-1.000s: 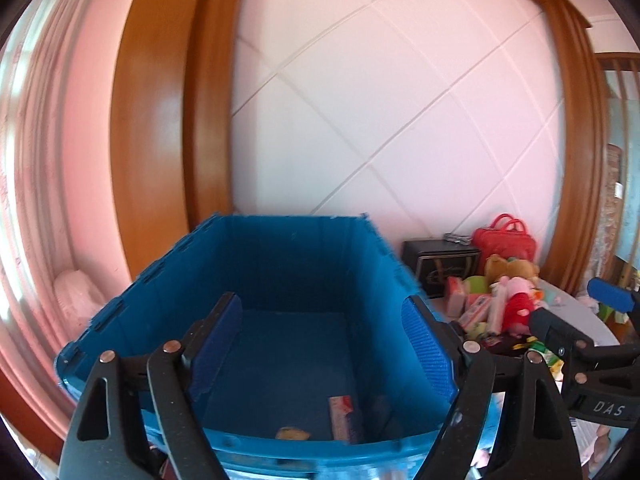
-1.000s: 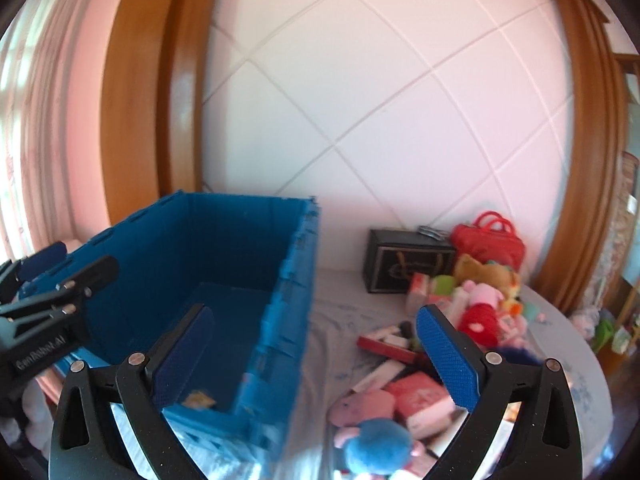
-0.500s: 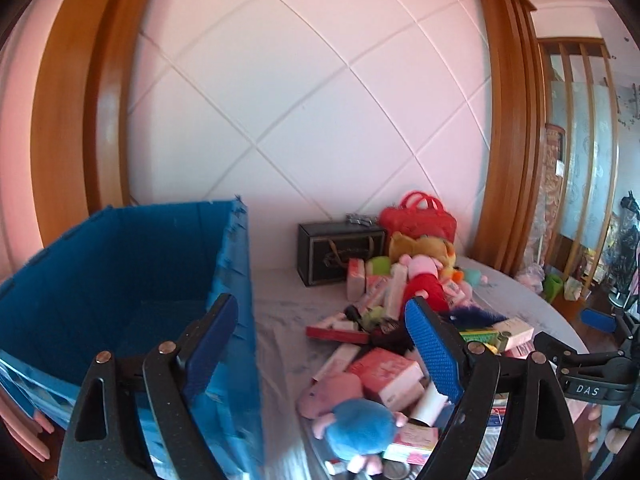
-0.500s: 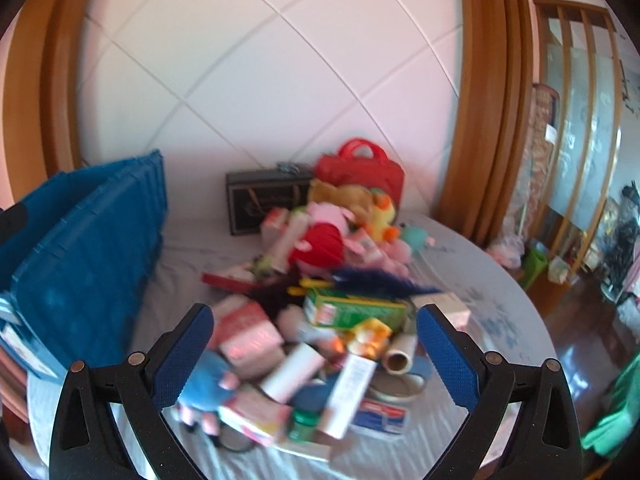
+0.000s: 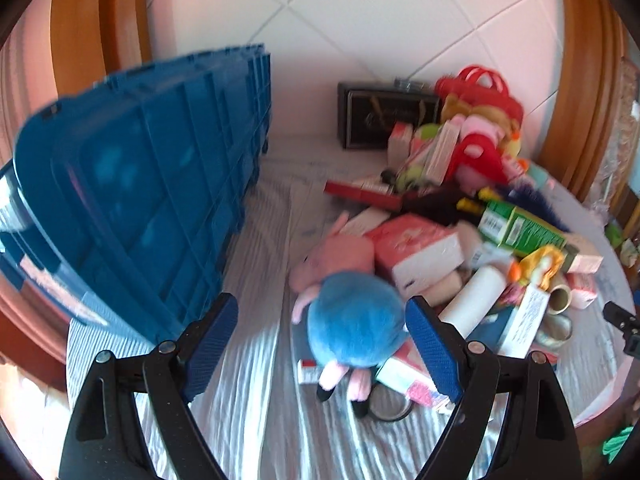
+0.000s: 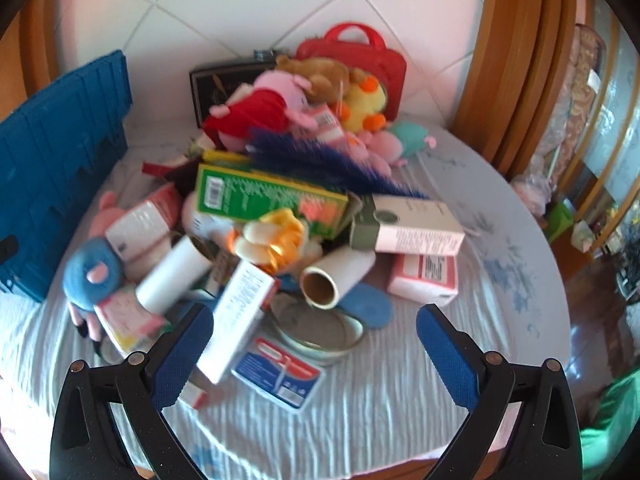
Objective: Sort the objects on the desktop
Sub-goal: 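Move both tools back toward the pile on the table, then grasp the pink-and-blue plush pig with the left tool while the right tool grasps the floss box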
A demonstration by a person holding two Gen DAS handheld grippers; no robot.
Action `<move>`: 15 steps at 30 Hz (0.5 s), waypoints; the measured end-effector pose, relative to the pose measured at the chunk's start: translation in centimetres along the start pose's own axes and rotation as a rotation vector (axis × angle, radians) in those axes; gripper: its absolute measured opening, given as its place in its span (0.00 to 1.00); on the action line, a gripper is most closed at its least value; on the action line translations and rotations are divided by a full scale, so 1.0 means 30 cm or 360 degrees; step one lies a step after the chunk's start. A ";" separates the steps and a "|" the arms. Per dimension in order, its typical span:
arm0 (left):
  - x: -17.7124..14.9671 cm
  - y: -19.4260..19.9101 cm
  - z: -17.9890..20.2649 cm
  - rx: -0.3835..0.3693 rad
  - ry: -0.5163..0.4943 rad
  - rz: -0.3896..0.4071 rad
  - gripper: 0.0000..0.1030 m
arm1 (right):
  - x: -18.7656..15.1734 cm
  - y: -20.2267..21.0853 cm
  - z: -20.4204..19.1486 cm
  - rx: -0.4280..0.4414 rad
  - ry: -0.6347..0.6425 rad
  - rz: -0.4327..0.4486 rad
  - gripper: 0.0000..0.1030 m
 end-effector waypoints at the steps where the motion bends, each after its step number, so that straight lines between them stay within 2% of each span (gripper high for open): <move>1: -0.012 -0.010 -0.005 0.0012 -0.0003 -0.0026 0.84 | -0.014 -0.026 0.006 0.0014 -0.0012 -0.0032 1.00; 6: -0.032 -0.107 -0.024 -0.0021 -0.0007 -0.0150 0.84 | -0.081 -0.109 0.020 0.0054 -0.0065 -0.0141 1.00; 9: -0.010 -0.174 0.001 -0.0107 0.0000 -0.0210 0.84 | -0.124 -0.152 0.024 0.0041 -0.0096 -0.0220 1.00; 13: 0.035 -0.300 0.042 -0.0117 -0.0023 -0.0296 0.84 | -0.171 -0.192 0.030 0.0037 -0.0150 -0.0299 1.00; 15: 0.034 -0.385 0.051 -0.0092 -0.0028 -0.0424 0.84 | -0.193 -0.205 0.031 0.0041 -0.0142 -0.0336 1.00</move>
Point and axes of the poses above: each gripper's, at about its wrist camera, not at the fingertips, and y roughly against the way its jaws point, z to its right, x to its top, the point moved 8 cm from there along -y, roughly the way its jaws point, and after that the axes turned 4 degrees about -x, right-handed, at the moved point
